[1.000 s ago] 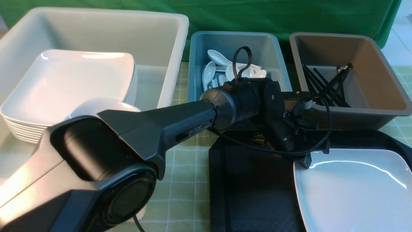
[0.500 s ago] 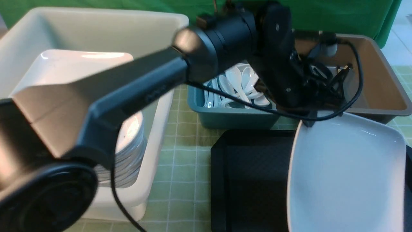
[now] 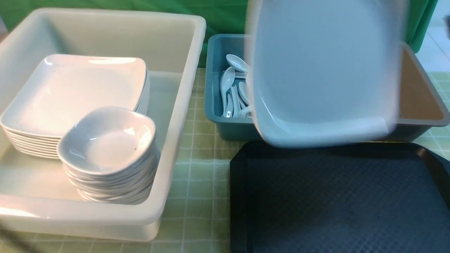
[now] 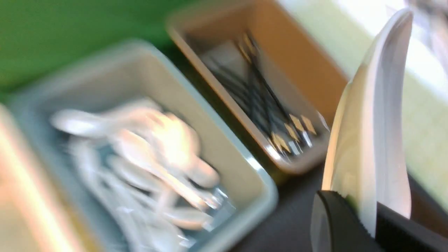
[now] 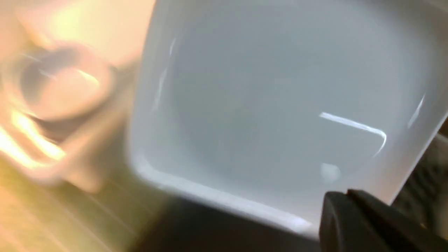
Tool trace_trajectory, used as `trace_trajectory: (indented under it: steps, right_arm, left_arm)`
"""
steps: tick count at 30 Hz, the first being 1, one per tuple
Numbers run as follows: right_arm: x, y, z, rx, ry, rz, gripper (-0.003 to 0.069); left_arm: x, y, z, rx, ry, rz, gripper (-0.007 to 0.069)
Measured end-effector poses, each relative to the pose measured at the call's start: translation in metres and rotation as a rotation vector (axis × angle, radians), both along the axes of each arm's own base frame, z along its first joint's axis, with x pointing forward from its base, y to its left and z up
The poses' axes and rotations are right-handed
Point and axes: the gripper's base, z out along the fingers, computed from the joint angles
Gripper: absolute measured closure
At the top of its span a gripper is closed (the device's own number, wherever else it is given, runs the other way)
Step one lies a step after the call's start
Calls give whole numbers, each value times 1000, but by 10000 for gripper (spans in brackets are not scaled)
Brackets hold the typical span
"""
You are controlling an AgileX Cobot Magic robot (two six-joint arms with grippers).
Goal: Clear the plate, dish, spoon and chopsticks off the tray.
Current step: Use the left arm to put the plate into the large storage box on the left
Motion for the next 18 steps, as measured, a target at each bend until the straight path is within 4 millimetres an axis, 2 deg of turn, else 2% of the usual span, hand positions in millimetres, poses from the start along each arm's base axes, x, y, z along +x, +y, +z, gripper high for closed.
trace_trajectory:
  steps: [1, 2, 3, 4, 7, 9, 10, 11, 12, 13, 14, 16, 17, 18]
  right_arm:
    - [6, 6, 1, 8, 3, 29, 655]
    - [14, 14, 8, 17, -10, 65, 655]
    - [15, 16, 8, 18, -10, 72, 655]
    - [29, 35, 12, 11, -9, 140, 655]
    - [44, 65, 21, 5, -19, 239, 655]
    - [55, 93, 24, 3, -16, 319, 655]
    - [58, 96, 25, 6, -19, 323, 655]
    - [62, 104, 25, 4, -15, 341, 655]
    - [66, 112, 25, 5, -11, 358, 655]
    - [73, 125, 25, 9, -7, 375, 655]
    - [75, 128, 25, 9, -7, 382, 655]
    - [83, 143, 25, 14, -12, 405, 655]
    - [83, 144, 24, 14, -10, 407, 655]
    - [85, 150, 24, 19, -9, 416, 655]
  left_arm:
    - [-1, 15, 6, -10, -7, 34, 624]
    - [-4, 41, 16, -27, -19, 92, 624]
    - [-3, 51, 18, -32, -21, 118, 624]
    - [-7, 91, 27, -51, -22, 219, 624]
    - [-10, 162, 31, -70, 1, 407, 624]
    - [-12, 204, 28, -102, 30, 501, 623]
    - [-13, 212, 26, -112, 37, 520, 623]
    - [-15, 232, 24, -135, 46, 570, 623]
    - [-16, 243, 20, -161, 59, 588, 623]
    - [-20, 275, 12, -224, 74, 659, 623]
    - [-20, 277, 10, -237, 77, 658, 623]
    - [-22, 310, -9, -305, 90, 724, 623]
    - [-23, 313, -11, -315, 91, 730, 623]
    - [-22, 321, -21, -337, 102, 749, 623]
